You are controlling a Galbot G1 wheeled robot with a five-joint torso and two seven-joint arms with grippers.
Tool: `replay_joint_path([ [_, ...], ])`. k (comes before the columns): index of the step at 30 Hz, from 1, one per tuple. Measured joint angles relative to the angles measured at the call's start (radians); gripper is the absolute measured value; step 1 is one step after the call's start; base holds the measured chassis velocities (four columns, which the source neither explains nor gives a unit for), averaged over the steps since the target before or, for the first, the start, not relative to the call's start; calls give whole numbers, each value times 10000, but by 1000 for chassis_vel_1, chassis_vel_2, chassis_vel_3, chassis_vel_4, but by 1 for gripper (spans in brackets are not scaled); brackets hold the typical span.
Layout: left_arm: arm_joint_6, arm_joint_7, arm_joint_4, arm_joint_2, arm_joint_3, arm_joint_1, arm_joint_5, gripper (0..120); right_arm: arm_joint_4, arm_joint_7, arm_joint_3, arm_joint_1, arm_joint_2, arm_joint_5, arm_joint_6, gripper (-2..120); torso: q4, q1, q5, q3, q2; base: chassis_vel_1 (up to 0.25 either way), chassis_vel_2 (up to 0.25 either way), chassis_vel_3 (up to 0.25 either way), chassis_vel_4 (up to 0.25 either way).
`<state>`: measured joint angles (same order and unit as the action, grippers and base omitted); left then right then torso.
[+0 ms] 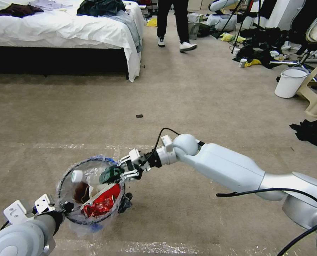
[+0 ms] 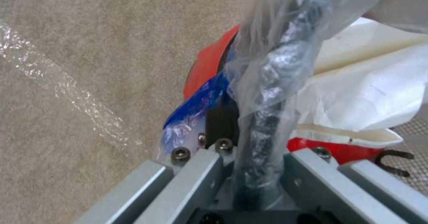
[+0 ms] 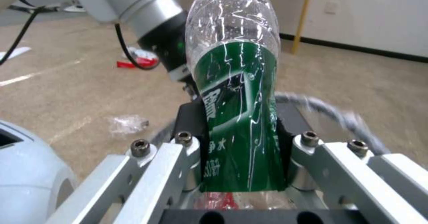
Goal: Pick up the trash bin and place the garbage on the floor into it.
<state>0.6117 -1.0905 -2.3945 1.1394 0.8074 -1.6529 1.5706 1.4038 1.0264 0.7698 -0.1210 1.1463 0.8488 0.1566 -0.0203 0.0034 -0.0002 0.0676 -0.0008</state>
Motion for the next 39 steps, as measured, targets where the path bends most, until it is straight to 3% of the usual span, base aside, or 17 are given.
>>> replay_joint_path([
  [15,31,7,-30,-14,32,-98,-48,0,-454,4,229,96,700,-93,129,23,0,0,0,0,-1,0,0,0,0],
  [22,38,31,-59,-119,76,-170,-8,0,-1409,20,371,102,1079,-138,330,23,0,1,0,0,0,0,0,0,0],
  [39,40,26,-177,-64,99,-239,63,0,-2092,139,354,16,1251,-557,774,23,0,2,0,0,0,0,0,0,0],
])
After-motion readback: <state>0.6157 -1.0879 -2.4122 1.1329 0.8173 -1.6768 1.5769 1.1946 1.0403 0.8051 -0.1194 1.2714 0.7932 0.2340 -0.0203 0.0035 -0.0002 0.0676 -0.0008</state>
